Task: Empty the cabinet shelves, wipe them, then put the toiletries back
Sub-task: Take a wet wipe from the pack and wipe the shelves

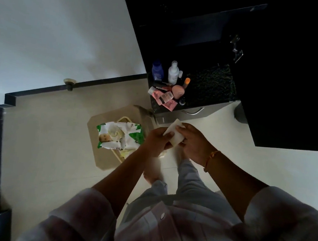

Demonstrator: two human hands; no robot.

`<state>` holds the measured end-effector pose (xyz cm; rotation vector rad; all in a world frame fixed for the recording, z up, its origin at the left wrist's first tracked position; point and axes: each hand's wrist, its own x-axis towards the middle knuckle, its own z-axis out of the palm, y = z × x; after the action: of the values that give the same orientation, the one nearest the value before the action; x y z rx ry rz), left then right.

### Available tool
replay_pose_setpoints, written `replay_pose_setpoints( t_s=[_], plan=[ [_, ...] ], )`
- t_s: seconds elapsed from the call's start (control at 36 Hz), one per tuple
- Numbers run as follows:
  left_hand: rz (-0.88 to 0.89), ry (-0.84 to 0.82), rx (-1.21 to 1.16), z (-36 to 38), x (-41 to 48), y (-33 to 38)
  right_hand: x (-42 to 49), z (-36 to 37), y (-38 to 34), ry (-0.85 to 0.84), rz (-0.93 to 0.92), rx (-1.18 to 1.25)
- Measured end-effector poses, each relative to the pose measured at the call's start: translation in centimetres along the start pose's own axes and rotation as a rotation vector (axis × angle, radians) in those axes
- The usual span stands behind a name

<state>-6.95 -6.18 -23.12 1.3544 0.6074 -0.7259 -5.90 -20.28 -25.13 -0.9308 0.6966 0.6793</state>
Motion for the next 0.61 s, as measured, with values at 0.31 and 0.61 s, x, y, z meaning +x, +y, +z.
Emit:
replay_pose_setpoints(
  t_s=[0.31,0.61],
  plan=[
    [-0.016,0.013,0.221,6.7,6.5,1.6,-0.1,-5.0,-4.8,0.464,-0.315,-0.253],
    [0.407,0.029,1.227,12.3,12.3,2.5,6.4,-11.2,-9.5,0.764,-0.618,-1.327]
  ],
)
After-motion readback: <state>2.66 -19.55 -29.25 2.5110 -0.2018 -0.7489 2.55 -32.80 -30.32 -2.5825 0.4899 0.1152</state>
